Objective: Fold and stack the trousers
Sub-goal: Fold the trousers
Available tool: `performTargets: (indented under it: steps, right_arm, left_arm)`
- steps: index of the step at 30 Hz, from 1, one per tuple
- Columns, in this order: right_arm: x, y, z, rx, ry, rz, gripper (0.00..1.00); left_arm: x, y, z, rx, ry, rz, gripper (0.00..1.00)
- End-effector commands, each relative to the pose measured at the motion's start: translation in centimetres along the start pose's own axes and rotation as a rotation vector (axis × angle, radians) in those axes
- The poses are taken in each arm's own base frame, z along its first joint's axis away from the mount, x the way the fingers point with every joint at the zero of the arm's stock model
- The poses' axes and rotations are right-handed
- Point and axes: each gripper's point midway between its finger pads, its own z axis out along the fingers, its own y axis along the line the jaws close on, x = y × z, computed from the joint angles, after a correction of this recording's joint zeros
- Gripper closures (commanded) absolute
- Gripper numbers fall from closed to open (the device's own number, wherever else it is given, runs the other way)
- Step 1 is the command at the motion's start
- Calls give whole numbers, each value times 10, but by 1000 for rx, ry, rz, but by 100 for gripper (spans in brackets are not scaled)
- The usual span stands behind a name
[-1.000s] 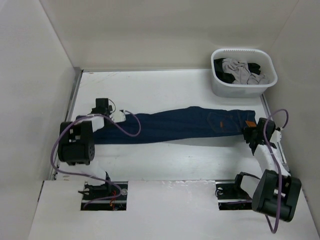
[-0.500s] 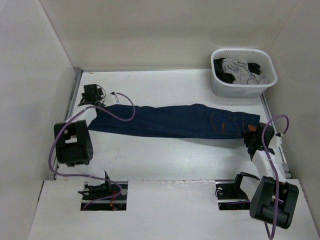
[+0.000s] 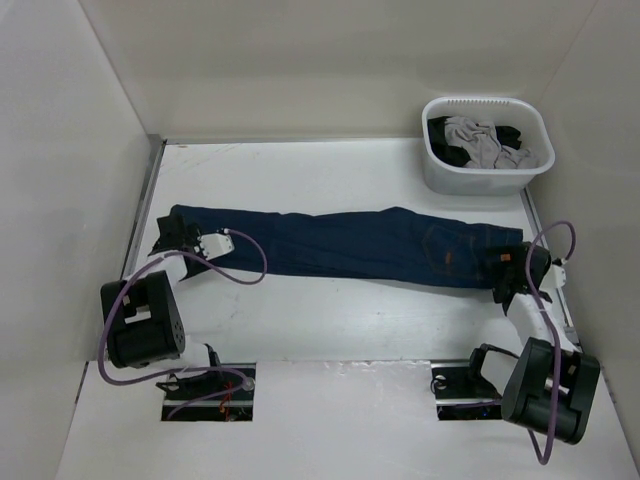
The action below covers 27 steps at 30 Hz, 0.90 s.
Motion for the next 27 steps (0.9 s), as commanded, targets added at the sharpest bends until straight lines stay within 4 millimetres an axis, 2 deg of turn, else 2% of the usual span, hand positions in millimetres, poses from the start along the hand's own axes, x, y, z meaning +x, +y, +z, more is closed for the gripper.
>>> performTargets:
  steps: [1, 3, 6, 9, 11, 15, 18, 20, 21, 25, 26, 27]
  right_arm:
    - [-17, 34, -8, -96, -29, -105, 0]
    - [-24, 45, -24, -123, -62, -183, 0]
    - [-21, 53, -52, -107, -88, -370, 0]
    - [-4, 53, -77, -86, -59, -583, 0]
    - [15, 52, -92, -106, -16, -703, 0]
    - [45, 40, -112, -123, 104, -922, 0]
    - [53, 34, -125, -76, 185, -1018, 0]
    - [46, 35, -134, -53, 171, -971, 0]
    - [31, 37, -138, -43, 120, -887, 0]
    - [-51, 29, -140, 18, -191, -568, 0]
    - [-58, 33, -141, 0, -205, -526, 0]
    - [-57, 46, -141, -67, -188, -513, 0]
  left_arm:
    - [-1, 46, 5, -161, -8, -31, 31]
    - [11, 53, 6, -174, 25, -58, 32]
    - [23, 54, 7, -170, 50, -68, 32]
    - [28, 47, 15, -145, 62, -67, 32]
    - [27, 44, 18, -139, 59, -69, 33]
    - [22, 52, 15, -163, 52, -72, 33]
    - [21, 60, 5, -185, 45, -69, 33]
    - [21, 61, 1, -180, 41, -64, 33]
    - [24, 60, 0, -173, 47, -65, 33]
    - [35, 57, 3, -161, 66, -86, 33]
    - [37, 57, 3, -160, 69, -92, 33]
    - [38, 55, 4, -151, 69, -97, 33]
